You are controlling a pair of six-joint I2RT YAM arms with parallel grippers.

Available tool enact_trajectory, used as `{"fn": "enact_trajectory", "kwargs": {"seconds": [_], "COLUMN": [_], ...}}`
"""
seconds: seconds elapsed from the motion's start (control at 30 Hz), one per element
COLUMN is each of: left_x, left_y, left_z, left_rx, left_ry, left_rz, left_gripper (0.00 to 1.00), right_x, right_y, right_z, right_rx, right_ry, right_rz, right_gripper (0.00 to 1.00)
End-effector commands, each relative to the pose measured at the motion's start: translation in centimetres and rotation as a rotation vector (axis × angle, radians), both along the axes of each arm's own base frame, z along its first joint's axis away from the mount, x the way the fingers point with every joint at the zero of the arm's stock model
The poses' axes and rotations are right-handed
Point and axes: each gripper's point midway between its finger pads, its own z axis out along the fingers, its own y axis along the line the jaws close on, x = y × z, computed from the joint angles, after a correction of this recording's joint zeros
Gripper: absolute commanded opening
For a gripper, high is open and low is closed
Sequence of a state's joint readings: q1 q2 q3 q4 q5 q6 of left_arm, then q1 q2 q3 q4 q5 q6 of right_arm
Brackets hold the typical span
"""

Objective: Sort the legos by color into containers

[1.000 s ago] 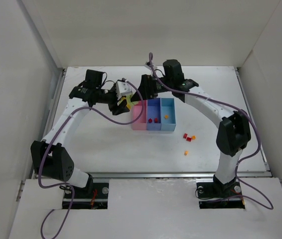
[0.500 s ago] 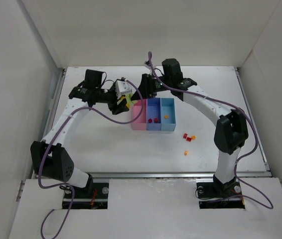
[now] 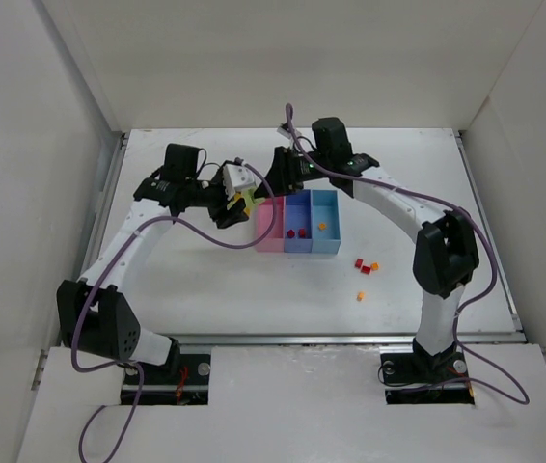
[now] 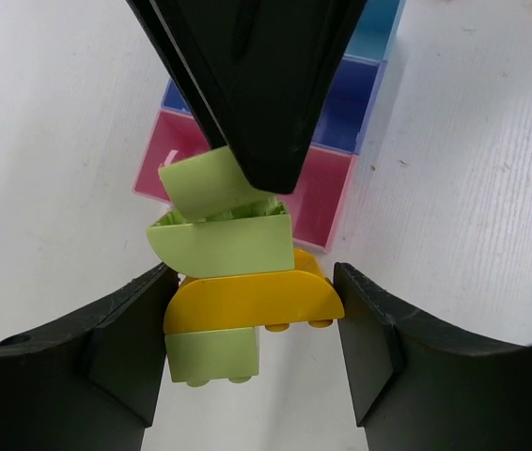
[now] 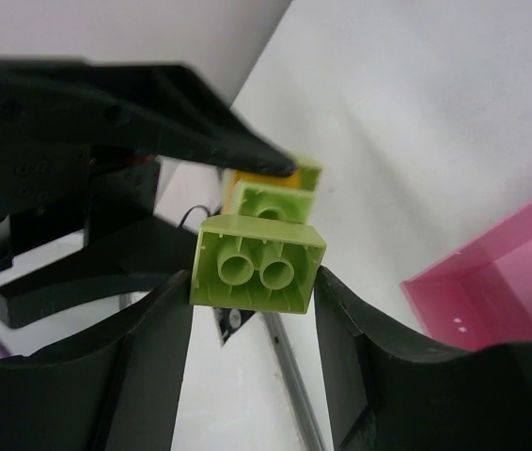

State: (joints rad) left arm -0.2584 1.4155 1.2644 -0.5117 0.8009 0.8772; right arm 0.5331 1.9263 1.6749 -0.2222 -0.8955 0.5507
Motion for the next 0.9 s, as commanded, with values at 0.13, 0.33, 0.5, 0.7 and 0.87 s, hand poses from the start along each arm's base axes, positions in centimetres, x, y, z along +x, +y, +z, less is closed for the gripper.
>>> {"fn": "enact_trajectory", "kwargs": {"seconds": [0.13, 0.33, 0.5, 0.7, 0.87], "left_x": [-1.7, -1.7, -1.3, -1.3, -1.2], "left_y": [0.5, 0.9, 2.7, 3.7, 3.9], "left_z": [-0.7, -1.1, -1.8, -1.8, -1.3], "left_rx": [-0.011, -0.015, -0.010, -0.032, -0.052], "left_ry": [0.058, 0.081, 0.113, 0.100, 0.064], "left_rz": [0.049, 0.083, 0.160, 0.245, 0.276], "left_gripper": [0.00, 0.00, 0.00, 0.00, 0.00], "right_x": [1.8, 2.2, 4.2, 5.1, 4.6], "right_y": [-1.8, -1.9, -2.8, -3.4, -2.6], "right_z": [0.8, 0.2, -0.4, -5.8, -7.8], "right_rx": [0.001, -0.016, -0.090, -0.566, -0.632], "right_ry": [-0.052, -0.051, -0.080, -0.249, -0.262], "right_rz": [-0.100, -0.128, -0.244, -0.402, -0.369], "right_gripper": [0.01, 0.01, 0.01, 0.01, 0.04]}}
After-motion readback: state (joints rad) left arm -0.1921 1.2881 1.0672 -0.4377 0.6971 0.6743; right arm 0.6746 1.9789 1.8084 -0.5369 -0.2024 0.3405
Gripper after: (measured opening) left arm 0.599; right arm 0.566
